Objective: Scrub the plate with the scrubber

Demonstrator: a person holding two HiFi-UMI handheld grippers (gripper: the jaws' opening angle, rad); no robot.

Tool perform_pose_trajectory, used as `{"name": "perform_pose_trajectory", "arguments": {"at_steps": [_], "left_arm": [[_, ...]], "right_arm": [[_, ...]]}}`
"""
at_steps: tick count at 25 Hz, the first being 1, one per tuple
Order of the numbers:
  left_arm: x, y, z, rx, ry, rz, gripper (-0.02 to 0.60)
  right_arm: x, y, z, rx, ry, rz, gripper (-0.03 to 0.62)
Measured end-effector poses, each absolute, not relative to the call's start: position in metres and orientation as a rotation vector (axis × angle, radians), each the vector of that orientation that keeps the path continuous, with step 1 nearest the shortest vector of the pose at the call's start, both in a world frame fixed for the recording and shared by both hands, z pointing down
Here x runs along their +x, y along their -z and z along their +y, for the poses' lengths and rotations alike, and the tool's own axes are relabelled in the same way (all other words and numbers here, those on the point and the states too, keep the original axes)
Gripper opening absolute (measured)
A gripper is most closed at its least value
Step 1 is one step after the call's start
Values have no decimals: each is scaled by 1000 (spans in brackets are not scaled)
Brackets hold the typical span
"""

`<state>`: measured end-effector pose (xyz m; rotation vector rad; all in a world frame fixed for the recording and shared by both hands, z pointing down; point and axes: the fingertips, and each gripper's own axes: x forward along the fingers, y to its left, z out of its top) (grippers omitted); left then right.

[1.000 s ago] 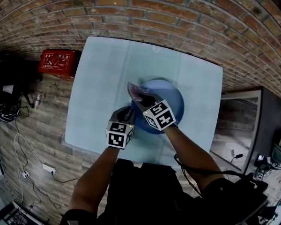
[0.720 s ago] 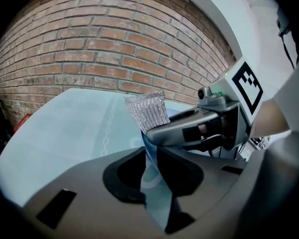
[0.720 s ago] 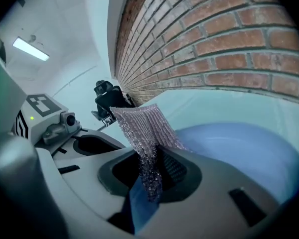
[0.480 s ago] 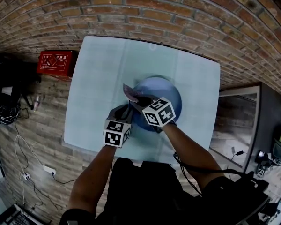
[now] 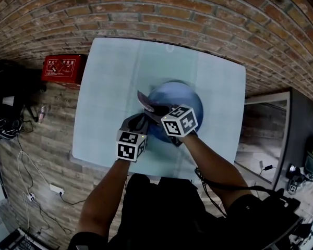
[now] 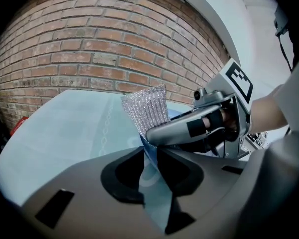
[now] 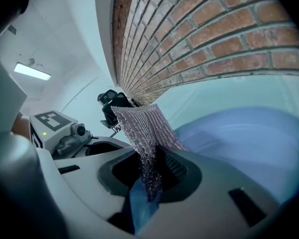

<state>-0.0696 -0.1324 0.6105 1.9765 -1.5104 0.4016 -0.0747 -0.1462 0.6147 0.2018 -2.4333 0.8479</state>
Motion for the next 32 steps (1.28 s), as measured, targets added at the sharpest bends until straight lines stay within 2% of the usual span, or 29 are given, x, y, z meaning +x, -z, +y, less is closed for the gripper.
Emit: {"name": "perform_pose_trajectory", "arguments": {"at_steps": [10,18,24,32], "left_arm": [[-71,-616,-132,1890,-443,-1520,77],[-77,-615,-140,1831,-443,-1551,54],[-72,-618,-139,1810,-438,-1564,48],[-76,-617,-138,1797,-437,-1603,43]], "right_arm": [[-54,-573,-170,136,-384,-2474,75],[-19,-543,-209,73,204,-2330,74],[20,-567,-231,1,585,-2099,74],[39,-603,-239,-141,1070,-1771,74]]}}
